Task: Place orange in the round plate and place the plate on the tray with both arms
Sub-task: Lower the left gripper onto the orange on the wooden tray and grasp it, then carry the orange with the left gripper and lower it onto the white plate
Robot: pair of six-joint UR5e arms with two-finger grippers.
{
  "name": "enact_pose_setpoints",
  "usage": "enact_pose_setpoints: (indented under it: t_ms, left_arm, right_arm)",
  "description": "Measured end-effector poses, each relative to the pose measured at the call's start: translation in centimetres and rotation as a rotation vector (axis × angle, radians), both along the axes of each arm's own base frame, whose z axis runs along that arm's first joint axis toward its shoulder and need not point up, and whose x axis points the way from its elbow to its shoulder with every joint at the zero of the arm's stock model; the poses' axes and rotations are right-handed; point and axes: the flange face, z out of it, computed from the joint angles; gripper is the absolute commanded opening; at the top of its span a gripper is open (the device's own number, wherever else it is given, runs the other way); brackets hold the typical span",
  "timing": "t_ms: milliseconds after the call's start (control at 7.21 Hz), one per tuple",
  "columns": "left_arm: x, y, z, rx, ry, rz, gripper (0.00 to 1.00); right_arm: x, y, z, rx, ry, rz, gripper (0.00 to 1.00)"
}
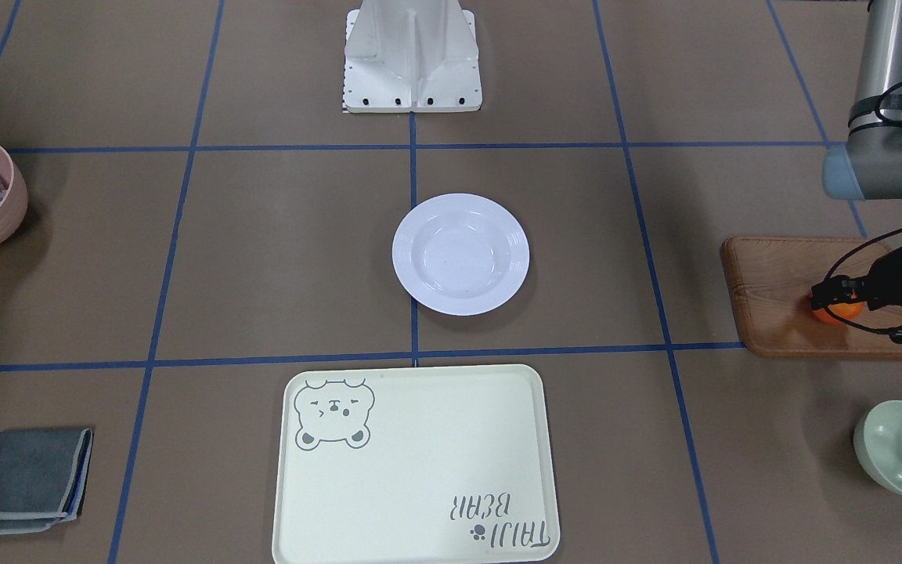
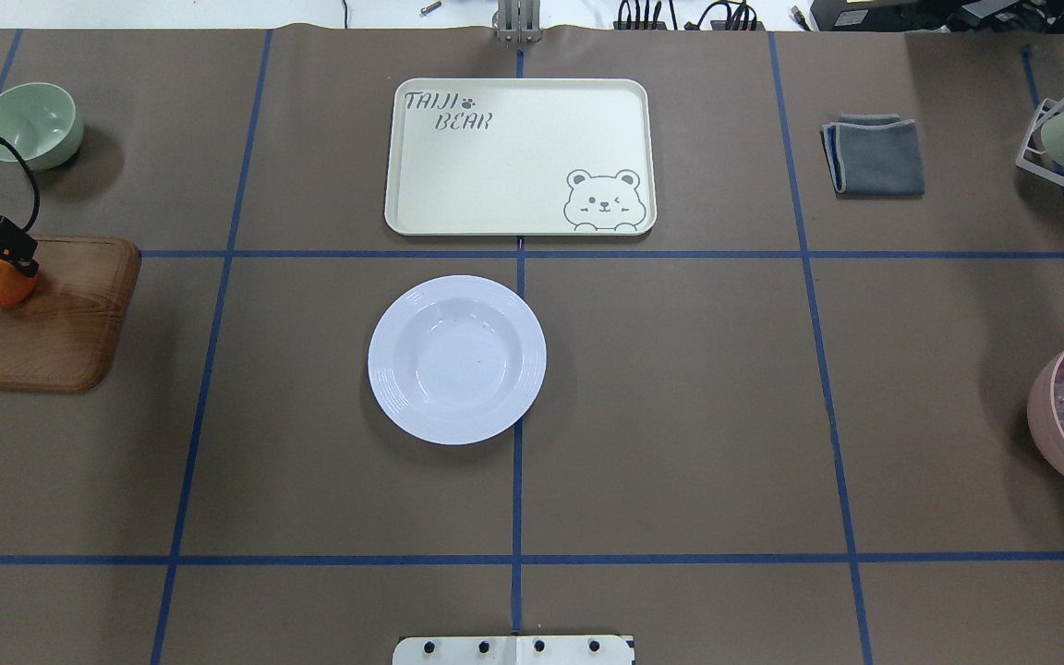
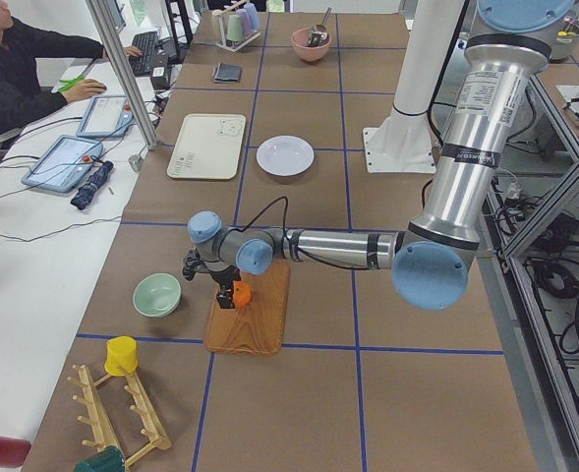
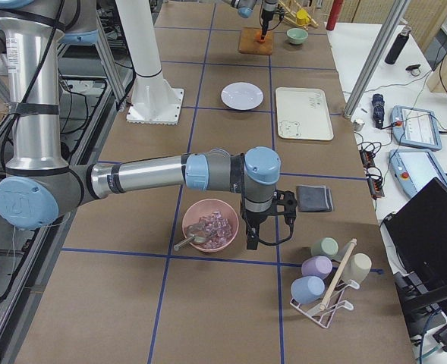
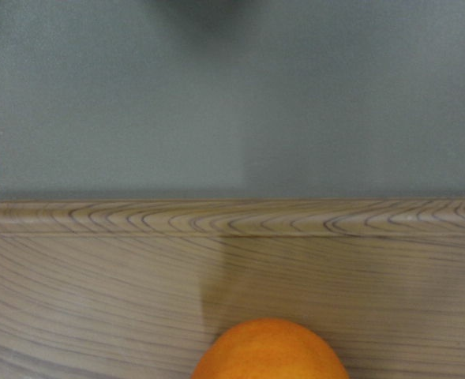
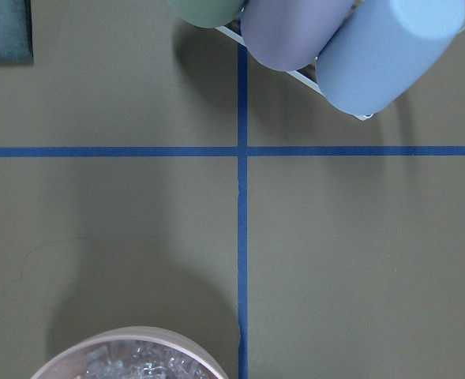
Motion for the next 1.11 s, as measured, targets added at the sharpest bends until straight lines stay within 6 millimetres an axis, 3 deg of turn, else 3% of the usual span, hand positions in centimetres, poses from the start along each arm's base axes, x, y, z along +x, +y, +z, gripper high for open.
enact_pose_setpoints:
  t_ms: [277,416,555,694,832,1110]
  left_arm:
    - [0.2,0.3,0.3,-0.004,-0.002,0.005,0.93]
    - [0.2,0.5,0.6,-0.008,-0.004,0.008,0.52]
    - [0.2,0.7,0.7,-0.009,-0.004,0.009,0.2]
    - [0.1,0.9,0.7,-0.01,-0.003,0.01,0.0]
    - [0.1,1.2,0.2,-0.011,0.017,0.014,0.0]
    - [-0.2,2.1,-3.5,-0.004,0.08,0.021,0.0]
  right_arm:
    - [0.0,0.0,0.1,-0.003,-0.001,0.0,1.0]
    - [0.0,0.0,0.1,-0.002,-0.001,0.0,1.0]
    - [0.0,0.0,0.1,-0.003,-0.001,0.0,1.0]
    - [0.0,0.0,0.1,-0.003,-0.002,0.0,1.0]
    - [0.0,0.0,0.1,-0.004,-0.002,0.0,1.0]
    - [0.0,0.0,0.2,-0.008,-0.003,0.001,1.0]
